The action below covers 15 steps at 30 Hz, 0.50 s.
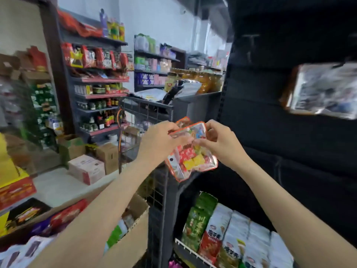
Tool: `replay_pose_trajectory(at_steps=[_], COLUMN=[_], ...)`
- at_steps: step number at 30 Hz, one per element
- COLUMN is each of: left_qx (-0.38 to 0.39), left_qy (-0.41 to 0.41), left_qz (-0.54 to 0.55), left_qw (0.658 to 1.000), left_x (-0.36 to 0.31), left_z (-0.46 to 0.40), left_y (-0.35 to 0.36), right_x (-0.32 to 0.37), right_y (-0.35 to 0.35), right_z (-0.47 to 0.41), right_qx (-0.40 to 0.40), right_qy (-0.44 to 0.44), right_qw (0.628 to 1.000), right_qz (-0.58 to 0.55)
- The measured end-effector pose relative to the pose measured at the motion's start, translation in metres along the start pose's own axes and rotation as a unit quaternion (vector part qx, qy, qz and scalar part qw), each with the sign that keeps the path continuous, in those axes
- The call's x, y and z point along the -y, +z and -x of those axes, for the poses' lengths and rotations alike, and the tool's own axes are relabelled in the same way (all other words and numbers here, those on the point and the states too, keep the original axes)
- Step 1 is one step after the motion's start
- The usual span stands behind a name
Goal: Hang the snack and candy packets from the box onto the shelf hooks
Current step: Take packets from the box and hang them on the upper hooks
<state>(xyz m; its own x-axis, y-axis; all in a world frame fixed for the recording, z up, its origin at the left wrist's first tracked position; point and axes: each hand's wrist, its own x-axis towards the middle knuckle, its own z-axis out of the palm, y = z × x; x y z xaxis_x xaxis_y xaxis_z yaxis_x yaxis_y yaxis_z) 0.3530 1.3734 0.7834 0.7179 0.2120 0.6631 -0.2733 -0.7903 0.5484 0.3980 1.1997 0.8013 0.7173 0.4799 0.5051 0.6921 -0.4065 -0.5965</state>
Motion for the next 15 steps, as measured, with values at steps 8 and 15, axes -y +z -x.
replay_pose_trajectory(at_steps=[8, 15], left_qx=[-0.045, 0.005], left_qy=[0.006, 0.044], left_qz=[0.108, 0.150], left_qw=[0.993, 0.988], left_x=[-0.175, -0.264], left_z=[0.014, 0.037], left_y=[0.062, 0.095], right_x=[-0.002, -0.024], right_y=[-0.164, -0.254], right_z=[0.101, 0.169], right_qx=[-0.296, -0.301], right_qy=[0.029, 0.108], right_qw=[0.953, 0.934], right_qz=[-0.054, -0.157])
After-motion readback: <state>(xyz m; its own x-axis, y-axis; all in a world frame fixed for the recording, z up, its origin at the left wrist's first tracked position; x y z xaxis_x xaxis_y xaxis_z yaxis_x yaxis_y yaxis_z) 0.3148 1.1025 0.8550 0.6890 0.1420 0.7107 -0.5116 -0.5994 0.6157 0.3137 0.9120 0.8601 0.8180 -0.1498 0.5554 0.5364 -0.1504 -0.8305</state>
